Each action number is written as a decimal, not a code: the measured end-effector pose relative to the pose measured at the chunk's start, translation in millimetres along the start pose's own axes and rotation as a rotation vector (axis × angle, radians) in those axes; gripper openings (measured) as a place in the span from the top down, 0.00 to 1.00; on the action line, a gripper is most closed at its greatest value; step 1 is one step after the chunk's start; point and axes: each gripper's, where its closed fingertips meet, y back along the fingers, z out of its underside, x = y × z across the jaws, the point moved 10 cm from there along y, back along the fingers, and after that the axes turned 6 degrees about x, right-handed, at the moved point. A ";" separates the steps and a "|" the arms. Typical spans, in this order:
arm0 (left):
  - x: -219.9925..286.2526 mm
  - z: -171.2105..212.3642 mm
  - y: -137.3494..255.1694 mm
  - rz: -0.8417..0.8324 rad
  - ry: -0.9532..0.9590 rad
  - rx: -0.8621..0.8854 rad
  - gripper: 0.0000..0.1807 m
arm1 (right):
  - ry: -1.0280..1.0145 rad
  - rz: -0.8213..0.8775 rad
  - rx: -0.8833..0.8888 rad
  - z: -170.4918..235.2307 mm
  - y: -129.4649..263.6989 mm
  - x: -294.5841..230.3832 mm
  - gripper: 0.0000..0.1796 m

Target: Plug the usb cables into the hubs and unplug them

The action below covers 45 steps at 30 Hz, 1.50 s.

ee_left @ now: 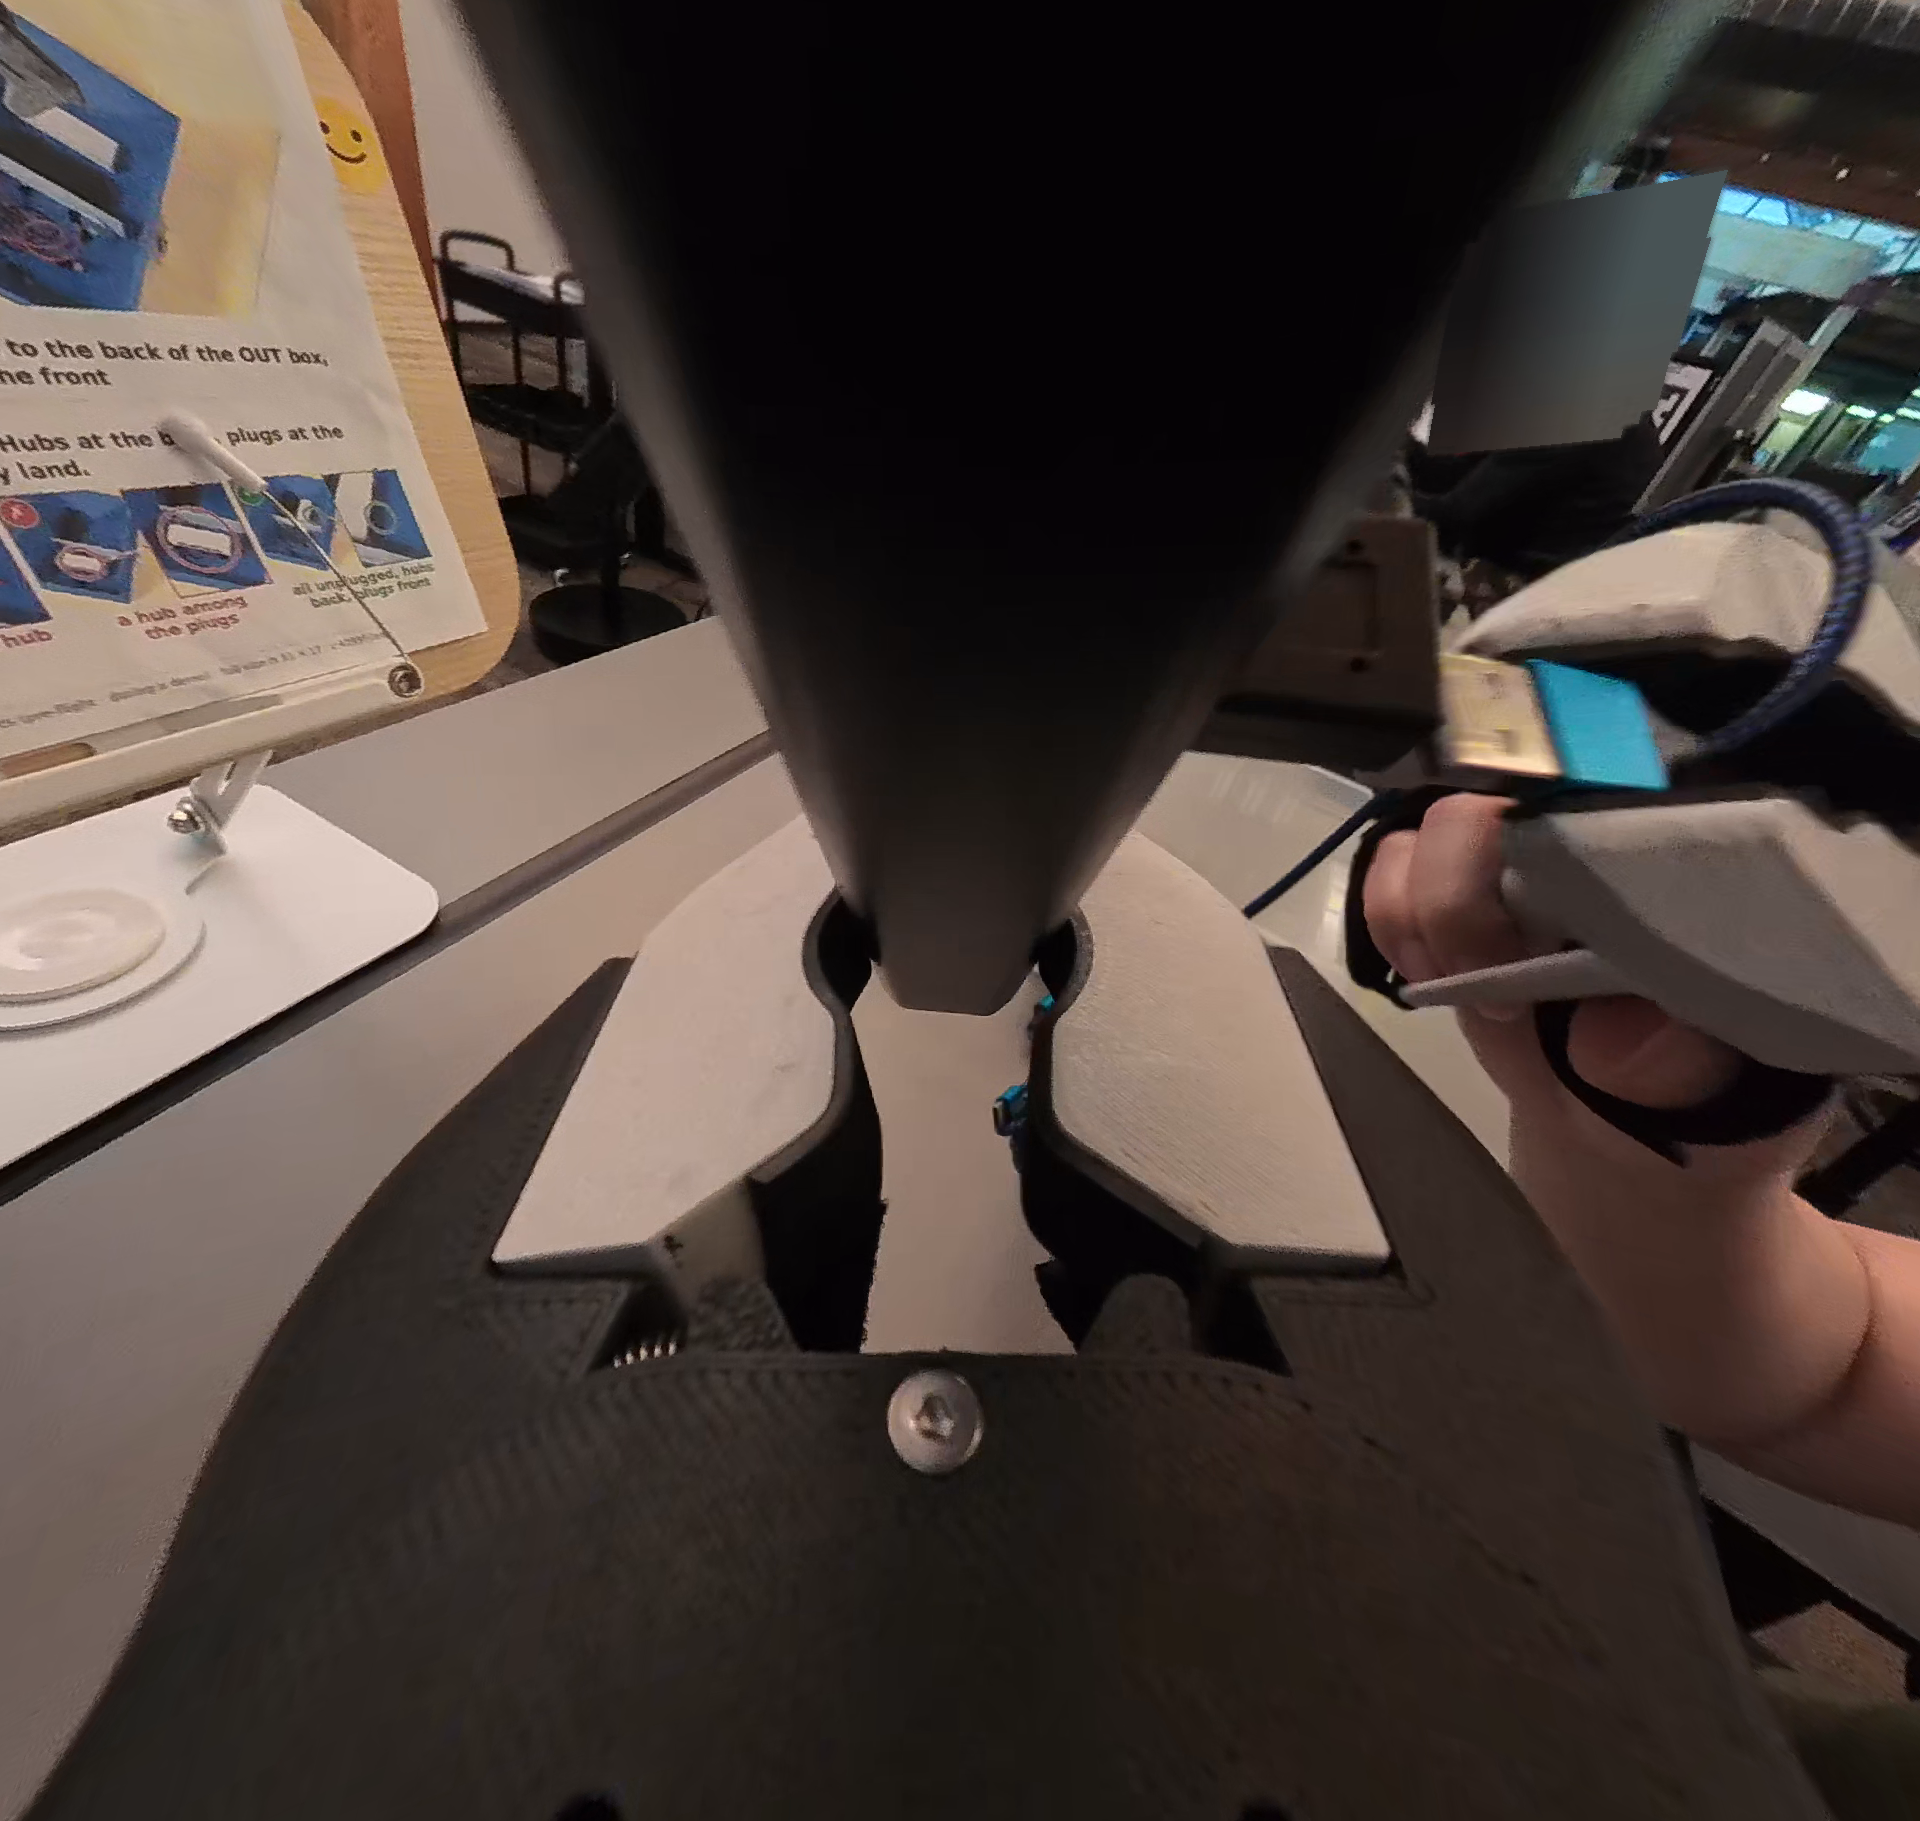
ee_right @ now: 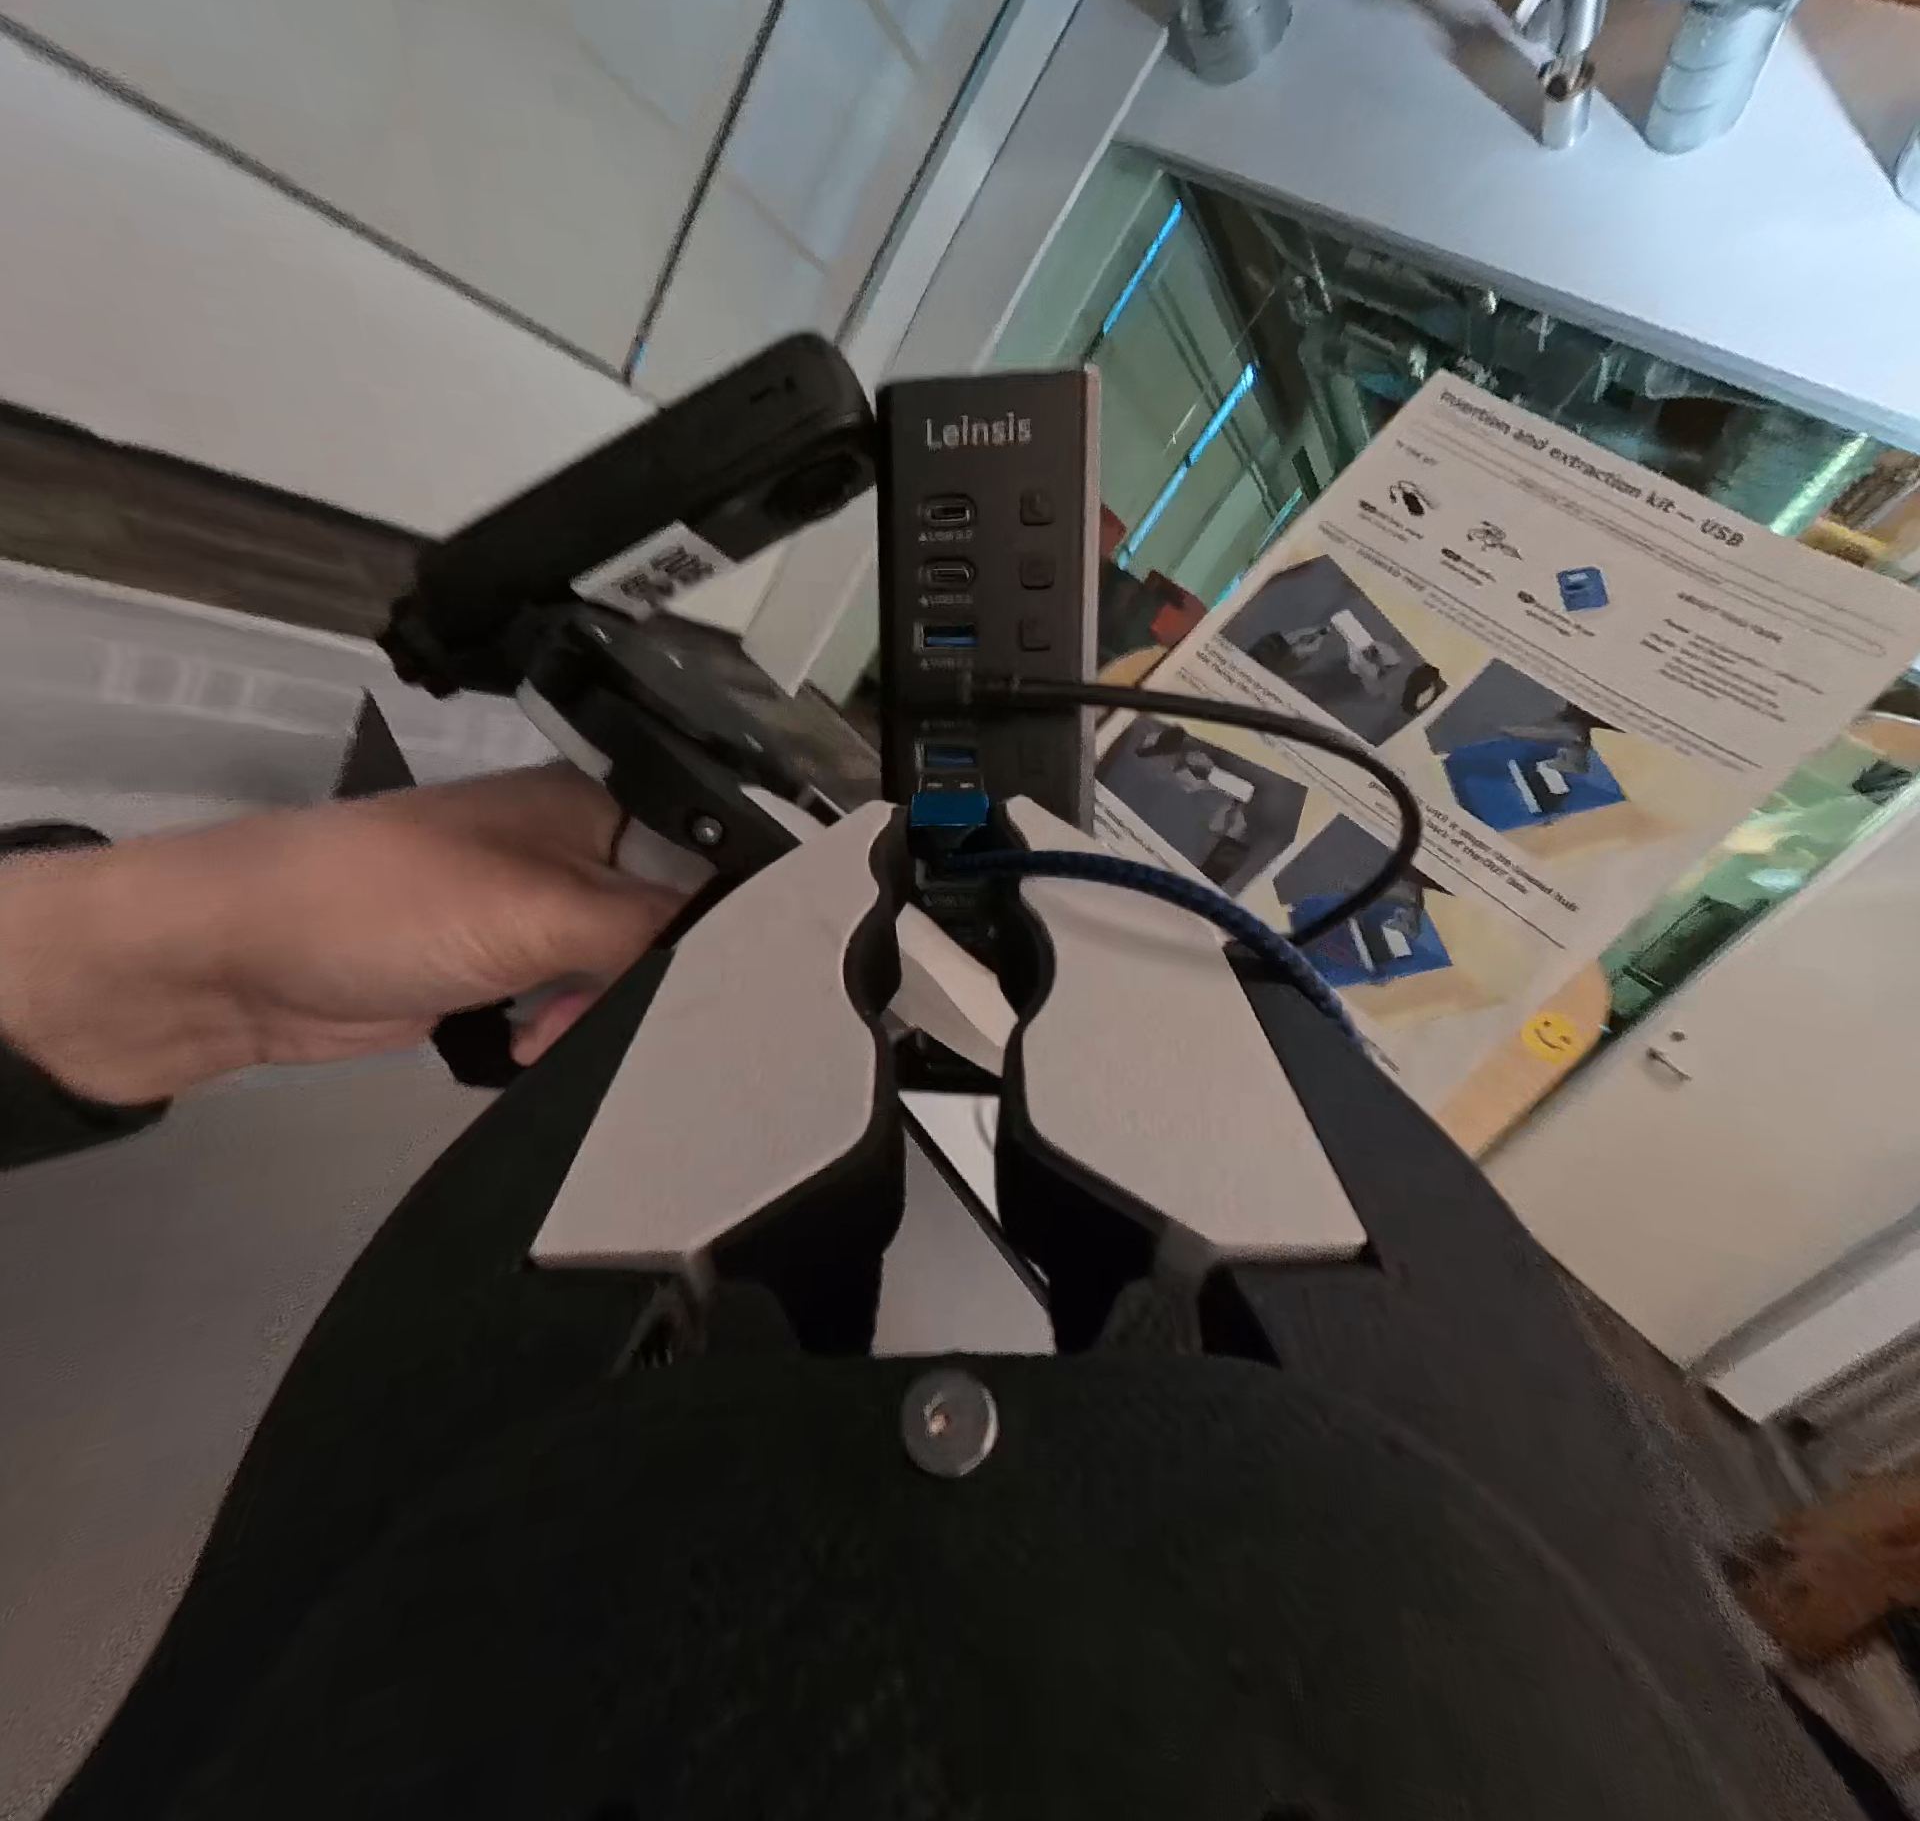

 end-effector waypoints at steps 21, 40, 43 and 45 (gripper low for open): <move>17.3 5.8 -13.3 -0.021 -0.069 0.051 0.84 | 0.024 -0.010 -0.095 8.7 3.2 5.4 0.92; 27.1 3.5 -15.2 -0.020 -0.098 0.066 0.84 | -0.001 -0.001 -0.073 6.9 4.0 6.6 0.92; 28.2 3.6 -15.9 -0.041 -0.117 0.057 0.84 | -0.005 0.000 -0.076 6.8 4.8 7.2 0.92; 28.8 3.3 -15.5 -0.065 -0.138 0.046 0.84 | 0.015 0.004 -0.082 6.8 4.8 6.4 0.92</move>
